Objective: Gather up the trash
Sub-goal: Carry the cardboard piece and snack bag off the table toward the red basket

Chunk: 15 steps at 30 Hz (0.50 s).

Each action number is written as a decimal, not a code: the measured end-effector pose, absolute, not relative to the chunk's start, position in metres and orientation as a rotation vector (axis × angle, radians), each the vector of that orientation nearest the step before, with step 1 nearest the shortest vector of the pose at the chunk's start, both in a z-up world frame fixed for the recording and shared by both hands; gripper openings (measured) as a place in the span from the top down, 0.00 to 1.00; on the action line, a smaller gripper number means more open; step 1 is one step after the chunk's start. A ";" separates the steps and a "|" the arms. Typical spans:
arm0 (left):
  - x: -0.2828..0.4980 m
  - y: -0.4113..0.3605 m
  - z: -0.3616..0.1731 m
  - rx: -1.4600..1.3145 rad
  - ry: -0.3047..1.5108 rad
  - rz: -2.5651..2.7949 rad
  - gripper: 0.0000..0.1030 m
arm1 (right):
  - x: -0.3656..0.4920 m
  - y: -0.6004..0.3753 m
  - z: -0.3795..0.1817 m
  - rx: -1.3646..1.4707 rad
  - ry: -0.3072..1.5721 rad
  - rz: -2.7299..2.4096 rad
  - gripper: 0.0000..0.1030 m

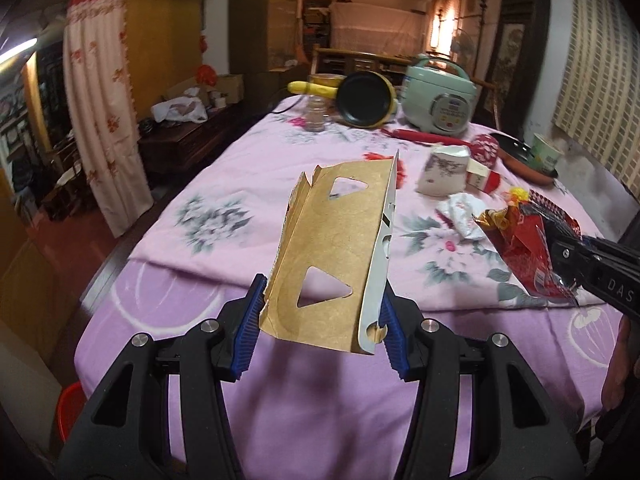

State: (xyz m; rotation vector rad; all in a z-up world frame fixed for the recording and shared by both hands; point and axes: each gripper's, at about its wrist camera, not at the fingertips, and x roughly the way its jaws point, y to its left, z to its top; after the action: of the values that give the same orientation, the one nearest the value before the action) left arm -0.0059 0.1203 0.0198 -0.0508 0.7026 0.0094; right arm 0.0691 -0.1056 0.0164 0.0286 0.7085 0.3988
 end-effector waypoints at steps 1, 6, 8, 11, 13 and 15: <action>-0.009 0.128 0.019 -0.063 0.701 0.023 0.49 | 0.067 -0.098 0.016 0.021 0.712 0.412 0.80; -0.034 0.178 0.012 -0.155 0.694 0.102 0.49 | 0.059 -0.048 0.013 -0.025 0.731 0.502 0.80; -0.045 0.197 0.011 -0.190 0.685 0.131 0.49 | 0.055 -0.027 0.014 -0.045 0.735 0.543 0.80; -0.068 0.229 0.007 -0.224 0.667 0.211 0.49 | 0.046 0.011 0.013 -0.074 0.742 0.624 0.80; -0.080 0.244 0.003 -0.234 0.668 0.258 0.49 | 0.038 0.036 0.012 -0.095 0.743 0.683 0.80; -0.098 0.265 -0.004 -0.256 0.673 0.313 0.49 | 0.030 0.060 0.012 -0.115 0.745 0.736 0.80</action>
State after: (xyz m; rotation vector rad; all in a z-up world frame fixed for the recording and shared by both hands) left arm -0.0979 0.2655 -0.0040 -0.2563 0.6732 0.3131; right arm 0.0303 0.0595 0.0116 -0.1152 0.7448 0.7361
